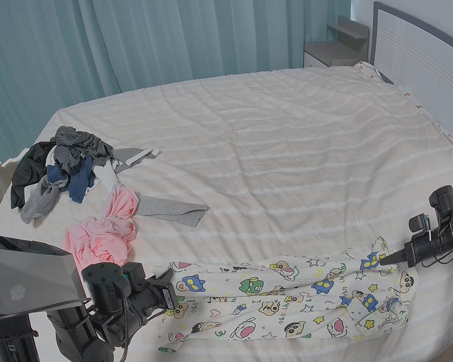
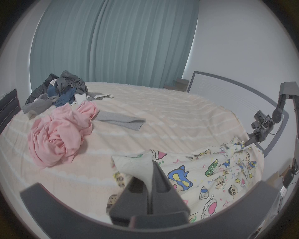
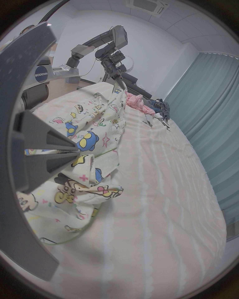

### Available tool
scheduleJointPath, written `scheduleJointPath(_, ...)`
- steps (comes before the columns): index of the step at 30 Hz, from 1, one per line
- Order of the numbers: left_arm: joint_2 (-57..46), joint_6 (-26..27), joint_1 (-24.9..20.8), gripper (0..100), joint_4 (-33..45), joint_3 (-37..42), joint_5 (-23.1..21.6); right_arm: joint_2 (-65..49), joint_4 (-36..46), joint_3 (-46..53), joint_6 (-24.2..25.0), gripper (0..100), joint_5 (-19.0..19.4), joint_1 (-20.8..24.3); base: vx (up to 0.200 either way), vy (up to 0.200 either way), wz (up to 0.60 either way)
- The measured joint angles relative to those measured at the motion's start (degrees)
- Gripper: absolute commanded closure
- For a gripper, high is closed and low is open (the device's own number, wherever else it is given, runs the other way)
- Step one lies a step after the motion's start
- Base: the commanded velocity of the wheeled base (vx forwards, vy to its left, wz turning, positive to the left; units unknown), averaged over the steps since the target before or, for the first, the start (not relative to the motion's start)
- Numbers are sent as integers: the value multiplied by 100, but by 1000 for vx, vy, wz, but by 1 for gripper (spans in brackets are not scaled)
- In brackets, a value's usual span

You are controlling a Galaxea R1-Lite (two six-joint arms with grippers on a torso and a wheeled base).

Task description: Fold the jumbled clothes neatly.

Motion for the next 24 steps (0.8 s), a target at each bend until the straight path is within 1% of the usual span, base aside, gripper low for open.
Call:
scheduleJointPath(4,228,-11,-5,100,-6,-12,112,-15,9,219,-72,100,0,-5,0,0,0)
scheduleJointPath(17,499,-27,1,100,-13,-124,141,-50,27,578,-178,100,-4,-94,0,0,0)
scheduleJointPath(24,597,-32,0,100,-11,-210,143,-102,358,630,-169,100,-6,-68,0,0,0)
